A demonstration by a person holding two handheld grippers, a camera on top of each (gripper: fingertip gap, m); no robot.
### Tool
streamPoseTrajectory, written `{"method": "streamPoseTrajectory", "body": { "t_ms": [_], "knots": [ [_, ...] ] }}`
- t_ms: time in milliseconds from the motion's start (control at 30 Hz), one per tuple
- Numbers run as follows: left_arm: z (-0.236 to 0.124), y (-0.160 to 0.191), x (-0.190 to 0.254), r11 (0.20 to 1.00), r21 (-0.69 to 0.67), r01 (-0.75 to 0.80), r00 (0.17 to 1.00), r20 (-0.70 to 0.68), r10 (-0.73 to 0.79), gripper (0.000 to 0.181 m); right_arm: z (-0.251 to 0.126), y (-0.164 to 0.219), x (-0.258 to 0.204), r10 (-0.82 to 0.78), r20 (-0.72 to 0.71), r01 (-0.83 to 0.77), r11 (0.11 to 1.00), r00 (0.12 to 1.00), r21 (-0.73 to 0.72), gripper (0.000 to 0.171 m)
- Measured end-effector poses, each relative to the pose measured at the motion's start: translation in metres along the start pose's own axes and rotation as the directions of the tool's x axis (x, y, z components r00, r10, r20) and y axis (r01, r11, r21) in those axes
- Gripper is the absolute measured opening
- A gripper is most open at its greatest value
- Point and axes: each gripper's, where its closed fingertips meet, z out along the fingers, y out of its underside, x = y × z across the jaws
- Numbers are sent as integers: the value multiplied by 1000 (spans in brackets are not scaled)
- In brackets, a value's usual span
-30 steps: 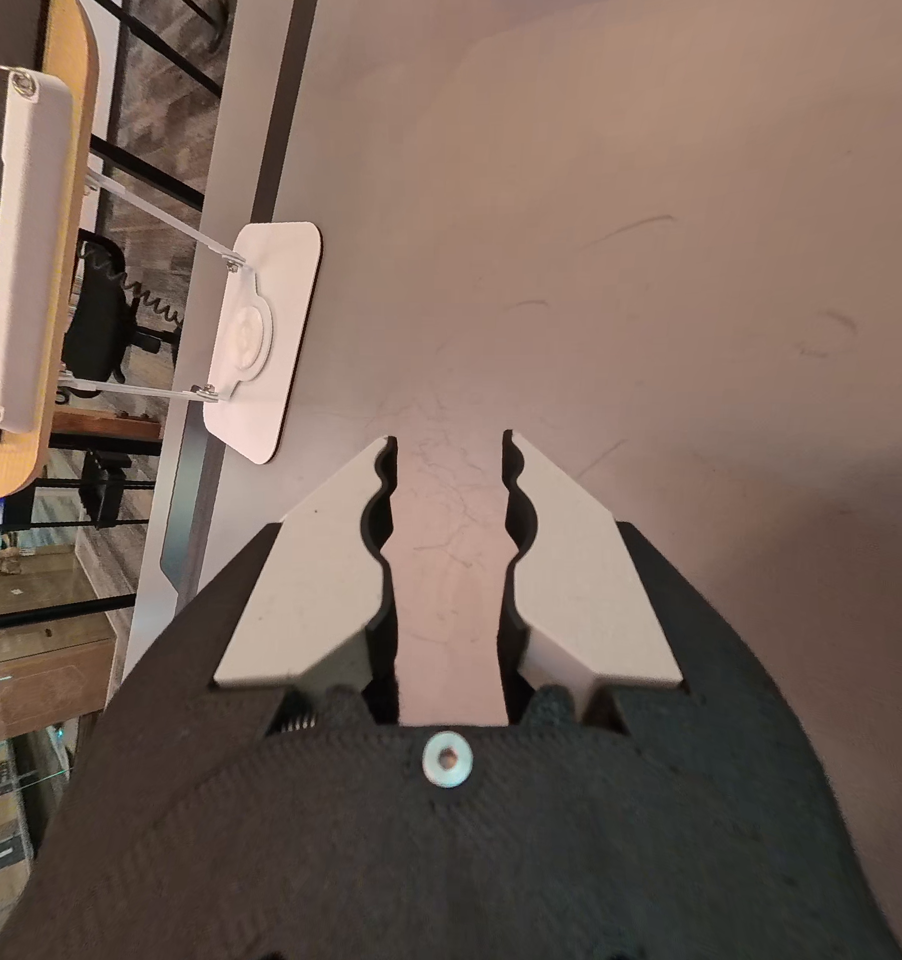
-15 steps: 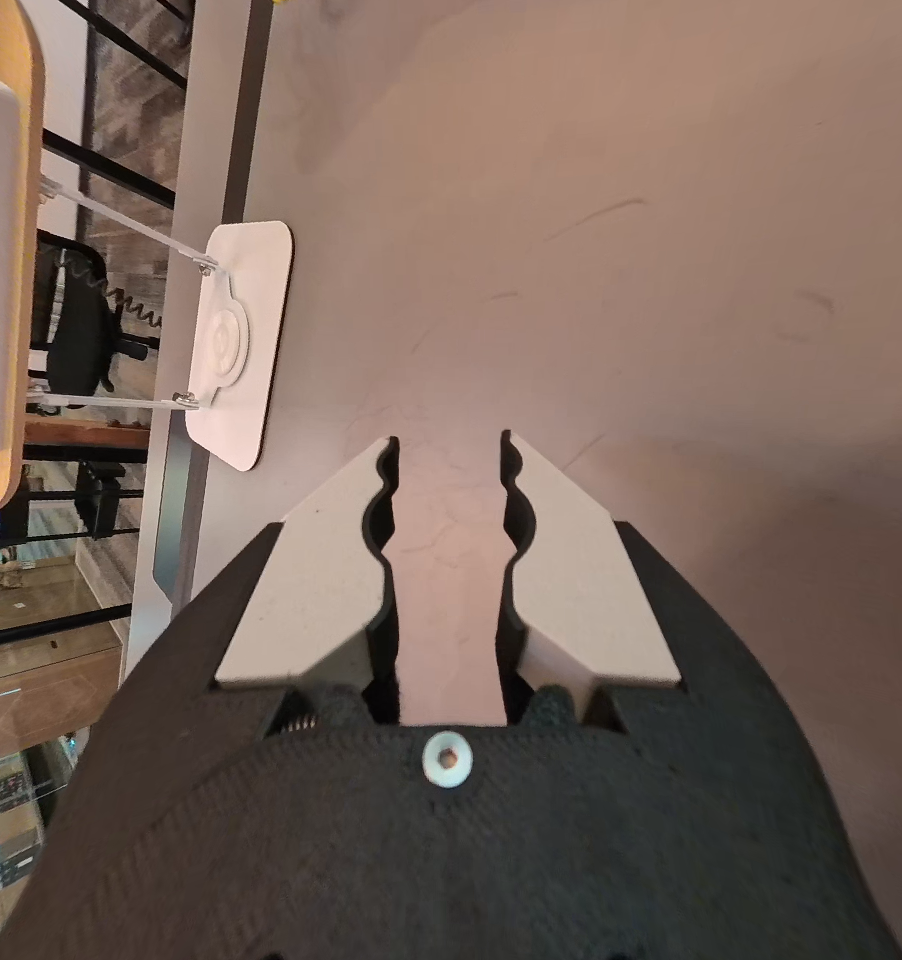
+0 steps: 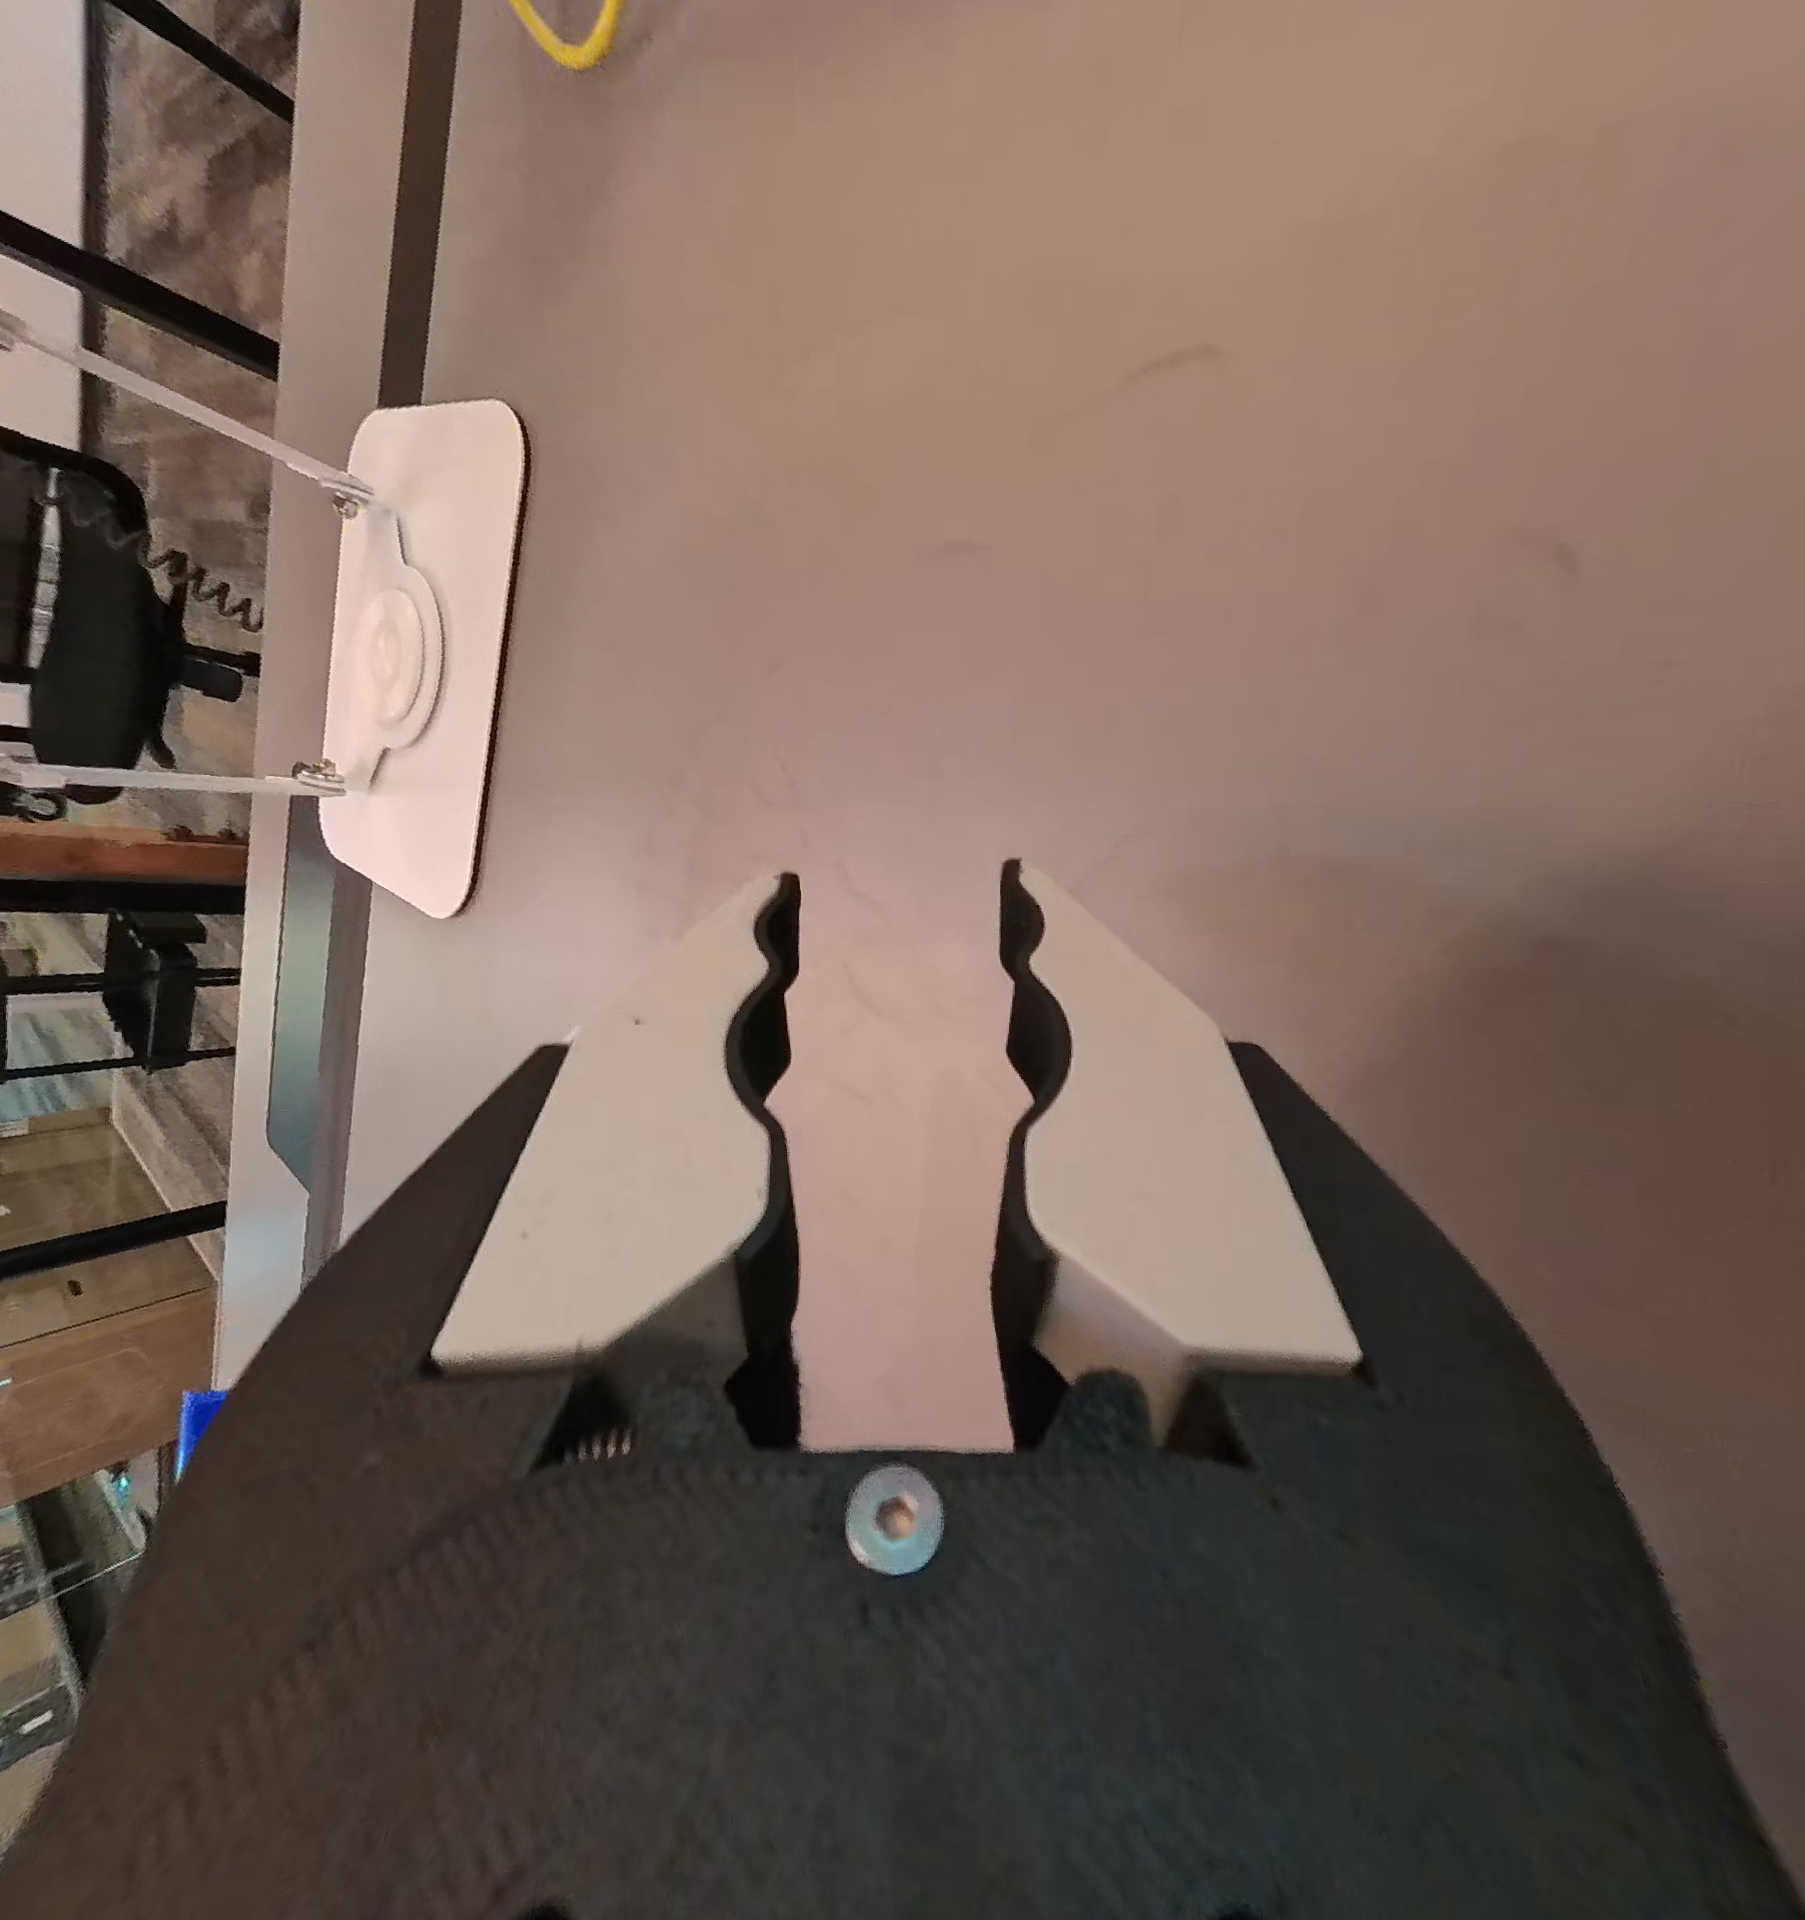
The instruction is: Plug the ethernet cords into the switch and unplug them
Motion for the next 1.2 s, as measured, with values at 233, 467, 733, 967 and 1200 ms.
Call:
{"method": "streamPoseTrajectory", "body": {
  "t_ms": [233, 467, 733, 967, 1200],
  "knots": [
    [3, 0, 7, 1000, 6, 9, 1000, -24, -9, 35, -36, -105, -8, -84, -11, 84, 978, 996, 191, 70],
    [3, 4, 10, 1000, 8, 19, 999, -37, -19, 35, 51, -145, 7, -86, 54, 90, 993, 995, -78, 45],
    [11, 8, 14, 1000, 3, 16, 998, -60, -16, 35, -27, -176, -4, -165, 51, 145, 953, 985, 265, 7],
    [11, 7, 16, 1000, -1, 14, 998, -64, -14, 35, -150, -143, 10, -127, -58, 135, 767, 990, 627, 7],
    [18, -6, 29, 1000, -2, -28, 996, -81, 27, 34, -159, -82, 38, -92, -359, 289, 787, 929, 545, 7]
  ]
}}
